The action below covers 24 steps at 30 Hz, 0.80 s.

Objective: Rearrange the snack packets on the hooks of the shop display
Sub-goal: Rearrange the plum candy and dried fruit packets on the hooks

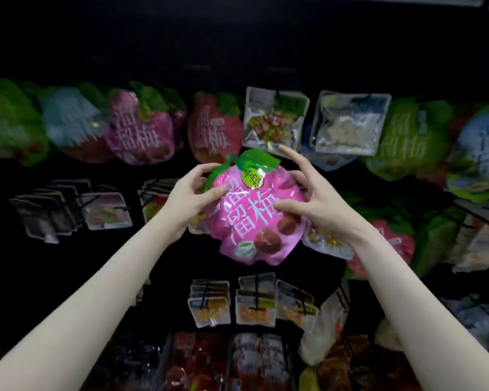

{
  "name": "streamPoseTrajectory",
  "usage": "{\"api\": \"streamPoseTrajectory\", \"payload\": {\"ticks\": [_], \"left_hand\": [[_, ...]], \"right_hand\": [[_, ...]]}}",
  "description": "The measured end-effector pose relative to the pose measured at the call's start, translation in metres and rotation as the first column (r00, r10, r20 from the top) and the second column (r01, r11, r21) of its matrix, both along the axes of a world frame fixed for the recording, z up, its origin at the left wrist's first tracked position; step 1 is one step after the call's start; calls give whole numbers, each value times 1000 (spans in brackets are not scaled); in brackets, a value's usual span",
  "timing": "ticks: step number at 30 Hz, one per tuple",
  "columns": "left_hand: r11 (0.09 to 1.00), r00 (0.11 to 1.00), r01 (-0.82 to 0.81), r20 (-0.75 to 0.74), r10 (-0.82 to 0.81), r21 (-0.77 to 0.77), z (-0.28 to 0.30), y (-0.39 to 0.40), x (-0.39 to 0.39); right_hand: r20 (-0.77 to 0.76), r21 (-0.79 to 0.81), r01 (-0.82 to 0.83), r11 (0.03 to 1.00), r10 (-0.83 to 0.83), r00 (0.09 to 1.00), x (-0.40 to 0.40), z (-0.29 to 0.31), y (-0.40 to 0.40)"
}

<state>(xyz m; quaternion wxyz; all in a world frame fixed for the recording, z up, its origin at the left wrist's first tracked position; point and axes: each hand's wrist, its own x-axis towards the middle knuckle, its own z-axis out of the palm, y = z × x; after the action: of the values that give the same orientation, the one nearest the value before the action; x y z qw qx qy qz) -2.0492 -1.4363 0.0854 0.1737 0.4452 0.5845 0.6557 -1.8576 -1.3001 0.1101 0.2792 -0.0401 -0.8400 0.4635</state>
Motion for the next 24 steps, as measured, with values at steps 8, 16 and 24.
{"api": "streamPoseTrajectory", "payload": {"ticks": [8,16,24], "left_hand": [[977,982,-169,104,156,130,31,-58,-51],[957,945,-281,-157,288,66,45,-92,-103],[805,657,-574,-503,561,148,70,-96,-151]], "right_hand": [[74,-11,-96,995,97,993,-71,18,-35],[-47,502,81,861,-66,997,-159,38,-78],[-153,532,162,831,-94,984,-234,60,-96]]}}
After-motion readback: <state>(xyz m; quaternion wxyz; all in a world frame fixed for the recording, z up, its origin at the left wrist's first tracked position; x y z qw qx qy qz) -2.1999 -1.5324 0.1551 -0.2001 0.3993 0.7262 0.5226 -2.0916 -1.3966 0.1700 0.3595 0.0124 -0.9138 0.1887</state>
